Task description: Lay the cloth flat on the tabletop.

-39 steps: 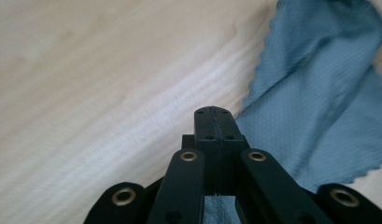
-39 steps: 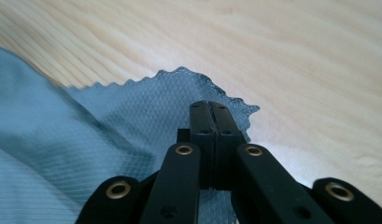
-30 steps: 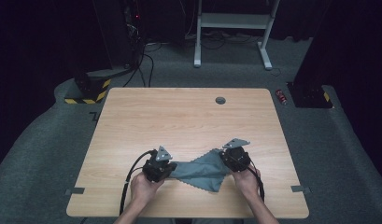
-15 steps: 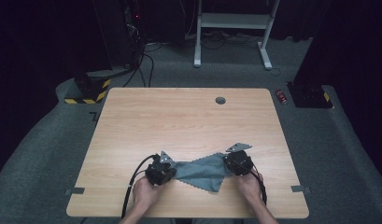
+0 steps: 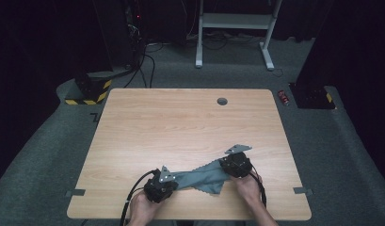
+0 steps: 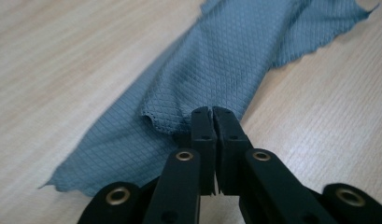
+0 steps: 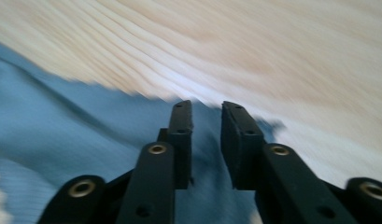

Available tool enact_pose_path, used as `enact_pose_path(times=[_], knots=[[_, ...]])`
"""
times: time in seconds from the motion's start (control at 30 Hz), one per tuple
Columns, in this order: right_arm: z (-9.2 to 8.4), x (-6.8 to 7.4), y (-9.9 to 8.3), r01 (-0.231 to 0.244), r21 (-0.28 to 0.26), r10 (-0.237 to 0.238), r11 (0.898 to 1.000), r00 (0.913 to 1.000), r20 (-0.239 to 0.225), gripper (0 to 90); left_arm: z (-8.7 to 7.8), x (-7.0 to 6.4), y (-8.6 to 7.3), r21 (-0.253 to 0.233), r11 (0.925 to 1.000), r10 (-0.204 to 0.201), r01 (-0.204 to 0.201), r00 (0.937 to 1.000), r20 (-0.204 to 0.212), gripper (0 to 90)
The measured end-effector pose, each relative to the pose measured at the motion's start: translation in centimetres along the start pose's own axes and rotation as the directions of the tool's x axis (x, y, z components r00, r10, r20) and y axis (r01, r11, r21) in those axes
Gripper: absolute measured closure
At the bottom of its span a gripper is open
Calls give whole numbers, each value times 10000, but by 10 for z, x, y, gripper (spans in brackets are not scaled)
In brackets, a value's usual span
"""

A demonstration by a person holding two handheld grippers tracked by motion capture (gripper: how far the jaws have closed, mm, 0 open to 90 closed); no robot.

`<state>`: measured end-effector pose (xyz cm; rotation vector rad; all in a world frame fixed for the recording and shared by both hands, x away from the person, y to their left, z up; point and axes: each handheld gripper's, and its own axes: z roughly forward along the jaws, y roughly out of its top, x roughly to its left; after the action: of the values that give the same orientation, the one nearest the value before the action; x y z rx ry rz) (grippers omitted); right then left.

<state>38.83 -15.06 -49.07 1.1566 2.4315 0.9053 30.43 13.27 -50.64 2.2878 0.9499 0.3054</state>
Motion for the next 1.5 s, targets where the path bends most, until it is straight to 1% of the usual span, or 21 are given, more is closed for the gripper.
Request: enact_pose_path(times=[0.03,0.1,0.17,0.23,0.37,0.43,0.5,0.57,0.63,0.67,0.77,0.8,0.87,0.97,1.07,1.2,1.37,1.4,1.43,1.47,1.5], knots=[[0,4,4,207,-74,-208,9998,9996,-181,700,0,0,-1,-15,10000,-70,70,10000,34,864],[4,14,13,549,53,-546,9985,9974,-473,661,0,0,-2,-91,9999,-120,120,9999,29,848],[13,22,19,760,284,-741,9967,9953,-626,632,-1,-1,-3,-171,9998,-74,75,10000,12,835],[23,28,23,865,518,-816,9949,9927,-891,611,-1,0,-6,-282,9994,-176,179,9998,75,824],[35,41,27,1605,682,-1488,9847,9771,-1518,603,-1,2,-7,-356,9986,-369,379,9989,287,807],[37,46,30,1769,706,-1613,9817,9693,-1858,608,-1,2,-6,-330,9990,-280,289,9992,290,775],[41,48,31,1969,799,-1752,9772,9594,-2212,679,0,1,-4,-325,9989,-327,335,9992,251,708],[43,51,31,2200,839,-1970,9719,9549,-2221,778,1,1,-3,-302,9989,-366,368,9993,59,630],[43,51,31,2329,867,-2066,9686,9486,-2396,872,0,3,-2,-404,9984,-401,399,9992,-54,589],[42,53,31,2372,909,-2120,9672,9507,-2262,881,0,3,-2,-439,9977,-509,508,9987,-8,578],[38,57,31,2704,639,-2543,9606,9484,-1894,891,-1,5,-3,-339,9981,-524,524,9986,0,568],[36,57,32,2618,451,-2497,9641,9511,-1820,892,0,7,-4,-260,9985,-492,491,9988,-20,568],[30,56,34,2506,119,-2451,9680,9547,-1689,892,0,8,-6,-302,9975,-644,647,9979,88,567],[21,54,39,2431,-301,-2449,9695,9587,-1448,891,-1,10,-6,-270,9978,-601,602,9982,15,560],[16,51,43,2292,-575,-2350,9717,9628,-1332,890,0,10,-5,-293,9967,-746,751,9971,181,551],[15,50,45,2225,-653,-2289,9727,9663,-1174,888,1,12,-5,-357,9963,-768,776,9968,227,549],[16,50,43,2201,-615,-2258,9735,9677,-1119,881,1,11,-3,-216,9966,-792,795,9967,148,545],[16,50,43,2187,-646,-2248,9736,9680,-1113,881,0,11,-3,-156,9971,-749,750,9972,61,573],[15,49,43,2169,-672,-2231,9739,9690,-1061,878,-1,11,-3,-175,9977,-658,659,9978,70,646],[14,49,42,2116,-725,-2184,9747,9702,-1048,872,-1,11,-4,-205,9975,-679,683,9975,185,736],[12,48,42,2012,-803,-2091,9763,9719,-1077,872,-2,11,-4,-190,9980,-593,597,9980,208,797]])
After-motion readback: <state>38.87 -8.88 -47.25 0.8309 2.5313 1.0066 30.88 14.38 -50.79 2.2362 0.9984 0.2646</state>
